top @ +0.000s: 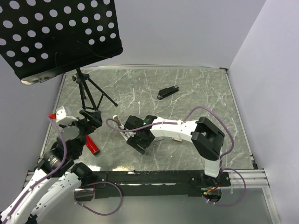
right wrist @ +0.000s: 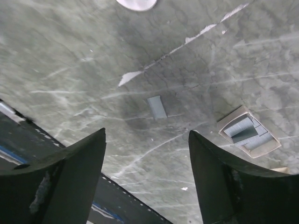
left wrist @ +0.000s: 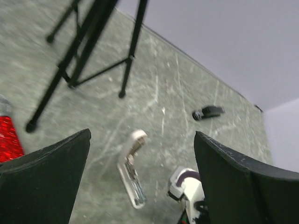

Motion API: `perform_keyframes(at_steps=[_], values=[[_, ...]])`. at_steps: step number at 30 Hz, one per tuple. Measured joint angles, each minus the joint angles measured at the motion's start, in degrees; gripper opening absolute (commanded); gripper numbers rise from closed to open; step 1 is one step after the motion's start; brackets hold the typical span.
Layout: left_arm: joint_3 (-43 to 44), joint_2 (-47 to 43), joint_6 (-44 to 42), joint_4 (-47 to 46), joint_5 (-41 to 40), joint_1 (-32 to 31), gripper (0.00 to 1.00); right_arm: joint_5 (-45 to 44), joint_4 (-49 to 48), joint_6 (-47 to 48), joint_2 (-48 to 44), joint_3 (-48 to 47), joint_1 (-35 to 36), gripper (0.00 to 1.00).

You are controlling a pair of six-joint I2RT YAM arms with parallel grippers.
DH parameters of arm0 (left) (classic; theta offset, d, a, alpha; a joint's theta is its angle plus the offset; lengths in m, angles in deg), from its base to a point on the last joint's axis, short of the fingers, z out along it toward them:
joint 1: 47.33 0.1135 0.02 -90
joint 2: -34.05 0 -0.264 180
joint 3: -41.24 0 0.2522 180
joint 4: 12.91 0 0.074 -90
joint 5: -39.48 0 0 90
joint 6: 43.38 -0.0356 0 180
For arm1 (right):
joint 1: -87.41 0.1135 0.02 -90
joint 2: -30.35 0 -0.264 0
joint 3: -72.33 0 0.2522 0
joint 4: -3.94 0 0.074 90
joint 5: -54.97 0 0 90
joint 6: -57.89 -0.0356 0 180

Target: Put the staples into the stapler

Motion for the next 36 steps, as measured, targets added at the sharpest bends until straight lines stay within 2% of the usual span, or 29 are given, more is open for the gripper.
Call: perform_keyframes(at_steps=[3, 8, 12, 28, 35, 36], values=[[-0.28, -2.97, -2.89, -0.02, -3.39, 0.00, 0.97, -0.31, 2.05, 1.05, 1.75, -1.51, 0.11, 0.65], [-3.45, -7.04, -5.81, -0.94, -6.82, 0.00, 0.96, -0.63, 3.32, 1.97, 4.72, -4.09, 0.61, 0.61], [-6.32, -8.81, -7.17, -1.27, -8.00, 0.00, 0.96, -1.40, 4.28, 2.25, 6.69, -5.49, 1.42, 0.54], [-6.62, -8.76, -10.03, -3.85, -9.01, 0.00, 0.96, -5.42, 4.92, 2.32, 9.81, -6.60, 2.80, 0.38], [-6.62, -7.67, -11.17, -4.33, -8.00, 0.55, 0.97, -5.33, 5.33, 2.34, 10.43, -7.28, 3.06, 0.36], [-6.62, -7.54, -11.34, -4.42, -7.82, 0.68, 0.97, -5.33, 5.33, 2.32, 10.51, -7.30, 3.06, 0.32]])
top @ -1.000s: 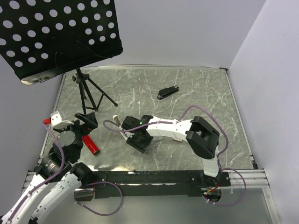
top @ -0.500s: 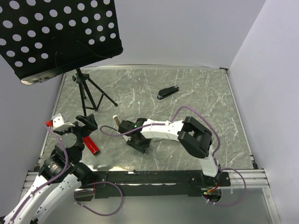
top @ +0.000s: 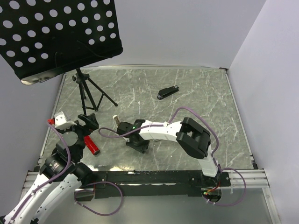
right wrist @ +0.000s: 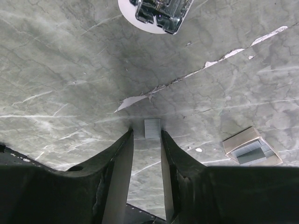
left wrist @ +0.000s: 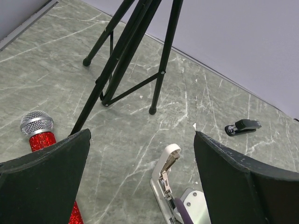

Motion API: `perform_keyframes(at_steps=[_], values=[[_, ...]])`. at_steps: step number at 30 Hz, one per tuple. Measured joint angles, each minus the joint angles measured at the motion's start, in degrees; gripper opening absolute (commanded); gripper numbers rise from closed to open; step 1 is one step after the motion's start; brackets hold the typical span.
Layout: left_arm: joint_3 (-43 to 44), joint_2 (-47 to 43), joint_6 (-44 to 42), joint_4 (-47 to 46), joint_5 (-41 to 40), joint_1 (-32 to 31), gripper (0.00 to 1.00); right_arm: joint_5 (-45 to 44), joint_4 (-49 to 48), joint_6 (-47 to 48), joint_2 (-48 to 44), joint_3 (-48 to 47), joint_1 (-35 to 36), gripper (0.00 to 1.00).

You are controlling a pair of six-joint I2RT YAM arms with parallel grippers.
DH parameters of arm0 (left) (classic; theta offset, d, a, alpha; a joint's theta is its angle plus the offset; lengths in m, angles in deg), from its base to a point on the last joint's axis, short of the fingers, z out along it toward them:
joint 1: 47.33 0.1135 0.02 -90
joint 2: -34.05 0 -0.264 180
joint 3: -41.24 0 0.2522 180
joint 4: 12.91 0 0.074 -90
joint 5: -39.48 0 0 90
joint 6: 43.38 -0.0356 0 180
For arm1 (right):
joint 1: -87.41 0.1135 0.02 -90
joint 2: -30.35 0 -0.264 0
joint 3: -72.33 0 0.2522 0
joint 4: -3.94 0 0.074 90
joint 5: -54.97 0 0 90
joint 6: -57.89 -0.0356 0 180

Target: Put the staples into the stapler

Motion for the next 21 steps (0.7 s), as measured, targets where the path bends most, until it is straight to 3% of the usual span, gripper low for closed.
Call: perform_keyframes(at_steps=[11, 21], values=[[-0.07, 0.26, -1.75, -1.88, 4.11, 0.96, 0.98, 0.72, -0.48, -1.31, -0.22, 0.22, 0.02, 0.15], [-2.82, -0.90, -6.95, -7.21, 18.71, 1.14, 0.99, 5.88, -13.25, -7.15, -13.55, 15.10, -5.70, 0.11]])
